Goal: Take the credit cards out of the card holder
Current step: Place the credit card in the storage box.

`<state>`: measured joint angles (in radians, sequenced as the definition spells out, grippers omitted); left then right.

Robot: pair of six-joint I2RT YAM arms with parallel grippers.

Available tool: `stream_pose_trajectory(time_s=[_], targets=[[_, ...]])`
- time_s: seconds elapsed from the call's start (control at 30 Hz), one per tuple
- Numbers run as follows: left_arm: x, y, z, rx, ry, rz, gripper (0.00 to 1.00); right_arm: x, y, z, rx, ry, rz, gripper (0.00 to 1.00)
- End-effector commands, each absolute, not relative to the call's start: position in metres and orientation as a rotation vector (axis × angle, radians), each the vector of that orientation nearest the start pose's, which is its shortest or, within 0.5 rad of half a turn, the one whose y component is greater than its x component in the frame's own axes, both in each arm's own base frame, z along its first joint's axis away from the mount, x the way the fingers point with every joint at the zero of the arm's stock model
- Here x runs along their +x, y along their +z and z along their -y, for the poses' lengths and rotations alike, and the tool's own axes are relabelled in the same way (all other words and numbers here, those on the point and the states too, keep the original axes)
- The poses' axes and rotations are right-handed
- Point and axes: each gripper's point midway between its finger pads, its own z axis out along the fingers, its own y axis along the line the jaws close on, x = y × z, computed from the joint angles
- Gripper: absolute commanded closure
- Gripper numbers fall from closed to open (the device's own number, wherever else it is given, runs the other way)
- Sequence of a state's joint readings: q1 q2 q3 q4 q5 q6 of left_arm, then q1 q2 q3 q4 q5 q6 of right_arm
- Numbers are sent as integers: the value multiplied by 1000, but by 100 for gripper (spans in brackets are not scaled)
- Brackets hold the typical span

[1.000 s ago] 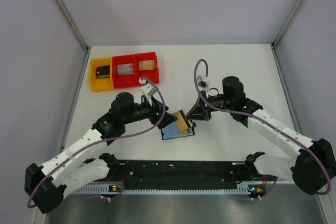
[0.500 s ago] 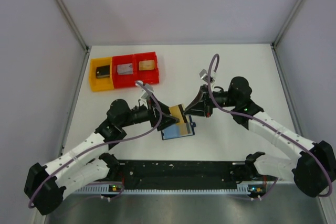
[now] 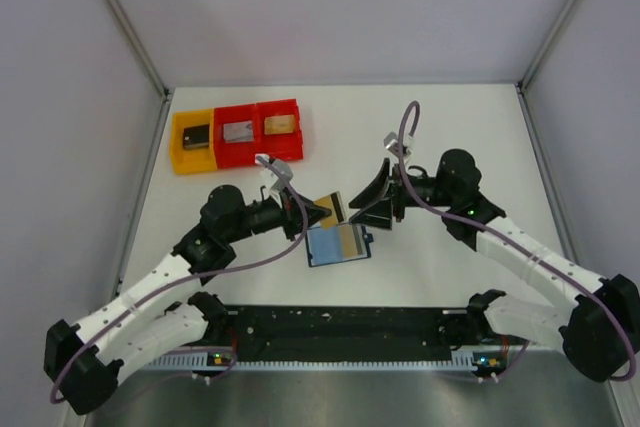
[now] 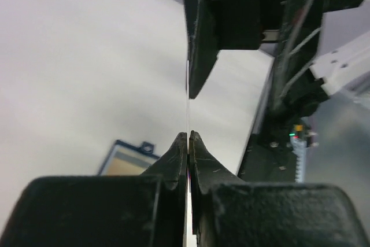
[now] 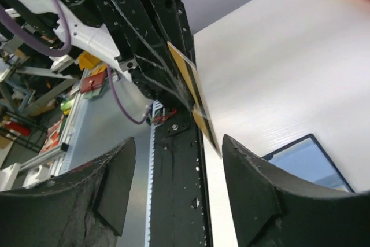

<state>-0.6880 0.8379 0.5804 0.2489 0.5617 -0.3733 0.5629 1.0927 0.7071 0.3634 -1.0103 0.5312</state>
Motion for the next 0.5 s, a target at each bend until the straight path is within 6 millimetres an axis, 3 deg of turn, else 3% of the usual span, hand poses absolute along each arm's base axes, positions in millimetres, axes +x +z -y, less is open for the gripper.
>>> stream_pose_trajectory(time_s=[0.0,0.17,0.23,0.33,0.47], targets=[[208,270,239,752,-794,-1563,100,183,288,-288,-769,1480,-1679,31],[225,281,218,765,-486,-1488,100,210,282,-280,-384,1407,-1959,8],[231,282,215,793,-339,-1480,100,213,289,-281,-261,1437,-1988,5],[227,280,228,874,-222,-1458,100,220,289,-283,-105,1409,-2041,3],[229,280,237,922,-70,-1428,100,223,294,-292,-7,1402,-2066,5]])
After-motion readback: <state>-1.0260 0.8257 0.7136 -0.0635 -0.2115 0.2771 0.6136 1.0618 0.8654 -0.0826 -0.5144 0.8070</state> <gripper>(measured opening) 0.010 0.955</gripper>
